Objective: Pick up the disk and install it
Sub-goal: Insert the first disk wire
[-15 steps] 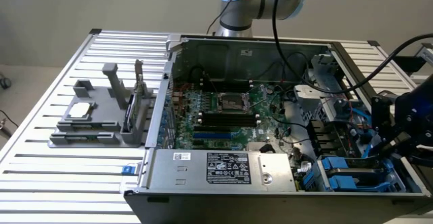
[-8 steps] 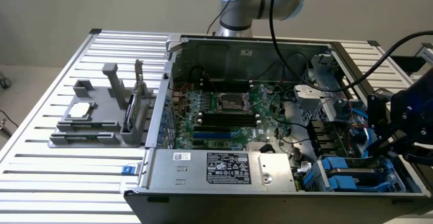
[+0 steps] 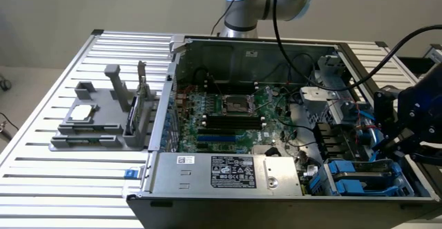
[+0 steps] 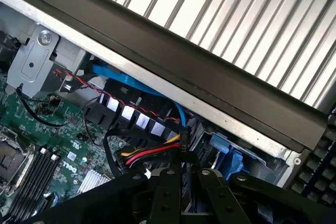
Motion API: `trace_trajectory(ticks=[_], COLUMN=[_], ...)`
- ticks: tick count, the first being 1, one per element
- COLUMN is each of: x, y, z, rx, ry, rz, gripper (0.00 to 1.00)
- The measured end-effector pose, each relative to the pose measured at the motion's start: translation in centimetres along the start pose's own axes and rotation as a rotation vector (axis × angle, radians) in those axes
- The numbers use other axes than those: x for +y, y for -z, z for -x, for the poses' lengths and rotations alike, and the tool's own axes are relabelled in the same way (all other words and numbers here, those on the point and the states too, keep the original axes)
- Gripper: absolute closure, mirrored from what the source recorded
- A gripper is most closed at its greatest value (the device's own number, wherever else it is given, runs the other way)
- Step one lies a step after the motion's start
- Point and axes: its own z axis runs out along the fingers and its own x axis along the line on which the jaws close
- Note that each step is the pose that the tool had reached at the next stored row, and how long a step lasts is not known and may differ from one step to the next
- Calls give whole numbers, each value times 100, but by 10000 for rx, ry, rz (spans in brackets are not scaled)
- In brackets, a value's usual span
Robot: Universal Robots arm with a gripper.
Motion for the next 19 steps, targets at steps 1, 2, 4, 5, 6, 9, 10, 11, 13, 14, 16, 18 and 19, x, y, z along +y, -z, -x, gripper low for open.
trace_trajectory(ticks=[1, 2, 4, 5, 6, 9, 10, 11, 13, 14, 16, 18, 19], x=[-5, -10, -15, -19, -21, -26, -26, -26, -26, -26, -27, -27, -26], y=[1, 2, 0, -1, -1, -5, -6, -7, -6, -7, -6, -7, -8], z=[-3, -5, -9, -10, -12, -14, -13, -13, -14, -13, -14, -13, -12], rx=[6, 12, 31, 42, 51, 98, 132, 171, 233, 260, 282, 256, 231], ry=[-30, -62, -151, -203, -262, -455, -530, -622, -820, -926, -1147, -1351, -1446], rz=[-14, -29, -65, -84, -108, -206, -275, -352, -475, -525, -579, -597, -605], gripper=[84, 84, 84, 84, 84, 84, 84, 84, 84, 84, 84, 84, 84])
